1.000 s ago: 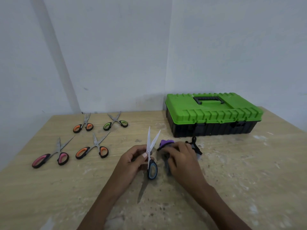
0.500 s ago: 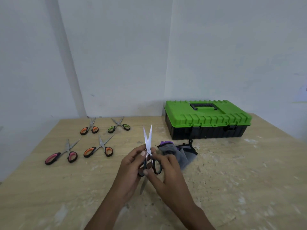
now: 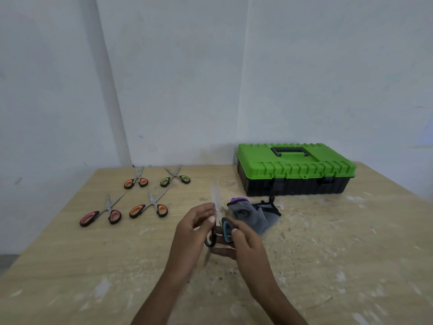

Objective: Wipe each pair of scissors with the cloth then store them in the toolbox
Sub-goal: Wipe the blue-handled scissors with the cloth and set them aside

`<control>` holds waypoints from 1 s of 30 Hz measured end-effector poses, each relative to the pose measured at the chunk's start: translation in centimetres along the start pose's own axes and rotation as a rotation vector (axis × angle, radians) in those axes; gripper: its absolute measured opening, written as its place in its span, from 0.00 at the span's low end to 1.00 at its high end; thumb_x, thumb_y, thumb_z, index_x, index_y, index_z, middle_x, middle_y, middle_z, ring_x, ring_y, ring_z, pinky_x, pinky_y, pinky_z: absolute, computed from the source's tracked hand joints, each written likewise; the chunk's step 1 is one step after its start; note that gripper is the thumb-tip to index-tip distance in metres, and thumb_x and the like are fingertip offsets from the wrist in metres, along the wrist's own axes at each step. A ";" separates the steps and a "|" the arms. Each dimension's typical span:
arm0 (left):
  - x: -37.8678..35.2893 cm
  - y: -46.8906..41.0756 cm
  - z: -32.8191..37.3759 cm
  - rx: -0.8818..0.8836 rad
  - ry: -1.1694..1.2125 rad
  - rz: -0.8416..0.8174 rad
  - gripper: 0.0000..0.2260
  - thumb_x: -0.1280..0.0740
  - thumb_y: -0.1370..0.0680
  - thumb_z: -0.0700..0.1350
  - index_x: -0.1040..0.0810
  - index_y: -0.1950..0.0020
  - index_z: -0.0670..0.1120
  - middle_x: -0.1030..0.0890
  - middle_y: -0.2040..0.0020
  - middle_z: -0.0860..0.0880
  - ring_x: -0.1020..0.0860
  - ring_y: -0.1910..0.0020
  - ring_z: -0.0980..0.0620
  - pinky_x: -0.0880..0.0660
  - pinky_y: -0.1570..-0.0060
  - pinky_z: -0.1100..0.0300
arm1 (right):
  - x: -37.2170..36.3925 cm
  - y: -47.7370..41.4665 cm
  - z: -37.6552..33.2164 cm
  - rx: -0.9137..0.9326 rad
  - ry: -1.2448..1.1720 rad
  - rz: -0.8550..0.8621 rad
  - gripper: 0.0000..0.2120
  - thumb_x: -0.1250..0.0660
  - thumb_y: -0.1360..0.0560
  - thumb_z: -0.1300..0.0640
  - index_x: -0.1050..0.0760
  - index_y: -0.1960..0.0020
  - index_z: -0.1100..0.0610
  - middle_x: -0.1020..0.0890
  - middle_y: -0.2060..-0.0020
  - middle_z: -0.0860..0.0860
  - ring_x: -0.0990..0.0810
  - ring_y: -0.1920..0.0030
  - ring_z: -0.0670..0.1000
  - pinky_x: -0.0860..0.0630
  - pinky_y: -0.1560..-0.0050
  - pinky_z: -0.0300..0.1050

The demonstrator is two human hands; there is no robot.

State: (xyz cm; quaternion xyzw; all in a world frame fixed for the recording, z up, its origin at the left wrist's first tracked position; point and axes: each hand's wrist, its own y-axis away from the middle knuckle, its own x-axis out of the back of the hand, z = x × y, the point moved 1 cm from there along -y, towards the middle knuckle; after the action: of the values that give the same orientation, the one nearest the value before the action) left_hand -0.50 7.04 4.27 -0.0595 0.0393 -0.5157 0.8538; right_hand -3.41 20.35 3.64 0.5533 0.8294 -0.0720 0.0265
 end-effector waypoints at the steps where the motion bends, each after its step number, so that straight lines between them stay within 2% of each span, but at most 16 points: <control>1: 0.0 0.2 0.0 -0.015 -0.033 0.010 0.13 0.31 0.19 0.40 0.19 0.38 0.54 0.15 0.44 0.55 0.17 0.45 0.62 0.21 0.48 0.67 | 0.2 0.0 -0.1 -0.047 -0.099 0.012 0.17 0.48 0.16 0.65 0.21 0.39 0.59 0.15 0.49 0.58 0.15 0.49 0.56 0.16 0.52 0.53; 3: -0.1 0.5 0.1 -0.001 -0.045 0.004 0.12 0.30 0.20 0.42 0.19 0.38 0.55 0.15 0.47 0.54 0.16 0.50 0.62 0.22 0.55 0.70 | 0.6 0.1 -0.1 -0.070 -0.196 0.027 0.18 0.50 0.15 0.65 0.21 0.40 0.61 0.15 0.49 0.59 0.15 0.48 0.58 0.17 0.51 0.55; 6: -0.6 0.9 0.2 0.013 -0.051 -0.041 0.09 0.30 0.19 0.44 0.17 0.42 0.54 0.13 0.50 0.54 0.15 0.53 0.59 0.21 0.58 0.68 | 1.3 0.0 0.0 -0.058 -0.191 0.044 0.18 0.50 0.15 0.64 0.21 0.40 0.60 0.14 0.49 0.57 0.15 0.48 0.58 0.17 0.53 0.56; 10: -0.8 0.8 0.2 0.012 -0.083 -0.049 0.09 0.29 0.20 0.45 0.16 0.42 0.56 0.14 0.51 0.60 0.17 0.55 0.57 0.21 0.58 0.67 | 2.3 -0.4 0.7 -0.056 0.120 0.108 0.17 0.46 0.16 0.61 0.20 0.44 0.49 0.16 0.54 0.52 0.18 0.54 0.53 0.19 0.61 0.47; 13: -1.2 0.5 0.1 0.027 -0.080 -0.047 0.10 0.29 0.20 0.45 0.16 0.40 0.56 0.13 0.50 0.60 0.17 0.55 0.55 0.19 0.53 0.59 | 3.0 -0.7 1.5 0.075 0.319 0.171 0.14 0.42 0.16 0.60 0.24 0.44 0.43 0.19 0.51 0.50 0.21 0.57 0.49 0.22 0.60 0.46; 14: -1.3 0.4 0.0 0.033 -0.074 -0.042 0.10 0.29 0.20 0.45 0.16 0.40 0.55 0.13 0.50 0.59 0.17 0.55 0.55 0.19 0.53 0.58 | 3.2 -0.5 1.7 0.147 0.371 0.203 0.12 0.39 0.17 0.59 0.26 0.41 0.43 0.20 0.49 0.48 0.21 0.55 0.47 0.22 0.59 0.43; 16: -1.7 0.2 -0.1 0.040 -0.046 -0.035 0.10 0.29 0.20 0.44 0.15 0.41 0.55 0.13 0.52 0.57 0.19 0.58 0.58 0.20 0.58 0.63 | 3.5 -0.2 1.8 0.299 0.462 0.265 0.13 0.35 0.19 0.58 0.30 0.40 0.43 0.24 0.47 0.45 0.23 0.50 0.44 0.25 0.56 0.36; 19: -2.4 0.1 -0.3 0.047 -0.022 -0.045 0.09 0.29 0.20 0.44 0.16 0.43 0.56 0.13 0.52 0.55 0.19 0.60 0.60 0.22 0.61 0.66 | 3.6 0.3 1.4 0.453 0.649 0.321 0.13 0.31 0.22 0.58 0.31 0.42 0.46 0.31 0.47 0.40 0.26 0.47 0.44 0.25 0.56 0.38; 21: -2.9 0.0 -0.4 0.044 -0.016 -0.055 0.09 0.29 0.20 0.44 0.15 0.43 0.56 0.13 0.52 0.55 0.19 0.61 0.59 0.20 0.60 0.63 | 3.8 0.2 1.4 0.530 0.808 0.359 0.12 0.30 0.23 0.55 0.28 0.42 0.50 0.32 0.48 0.42 0.27 0.47 0.46 0.25 0.56 0.40; 25: -4.0 -0.1 -0.4 0.042 0.016 -0.087 0.10 0.29 0.20 0.42 0.16 0.43 0.55 0.13 0.51 0.59 0.16 0.55 0.59 0.19 0.58 0.62 | 4.0 -0.2 1.5 0.562 0.948 0.369 0.16 0.37 0.24 0.42 0.26 0.41 0.51 0.30 0.48 0.46 0.30 0.47 0.49 0.25 0.52 0.45; 27: -4.6 -0.1 -0.3 0.054 0.045 -0.111 0.10 0.30 0.20 0.41 0.16 0.42 0.54 0.13 0.50 0.58 0.15 0.53 0.58 0.19 0.57 0.63 | 4.1 -0.3 1.5 0.563 0.961 0.374 0.18 0.38 0.24 0.41 0.27 0.40 0.51 0.30 0.47 0.46 0.32 0.46 0.48 0.26 0.51 0.44; 30: -5.6 -0.2 -0.2 0.077 0.066 -0.151 0.10 0.32 0.18 0.41 0.15 0.40 0.50 0.13 0.47 0.54 0.15 0.48 0.54 0.16 0.51 0.55 | 4.8 -0.6 1.4 0.574 0.981 0.405 0.18 0.37 0.24 0.43 0.27 0.40 0.53 0.28 0.46 0.48 0.33 0.45 0.50 0.27 0.49 0.45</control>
State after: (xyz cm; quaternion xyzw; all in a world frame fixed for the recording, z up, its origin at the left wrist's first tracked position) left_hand -3.35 11.89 4.11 -0.0124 0.0427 -0.5813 0.8124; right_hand -5.89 24.31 1.73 0.6541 0.5703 -0.0230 -0.4964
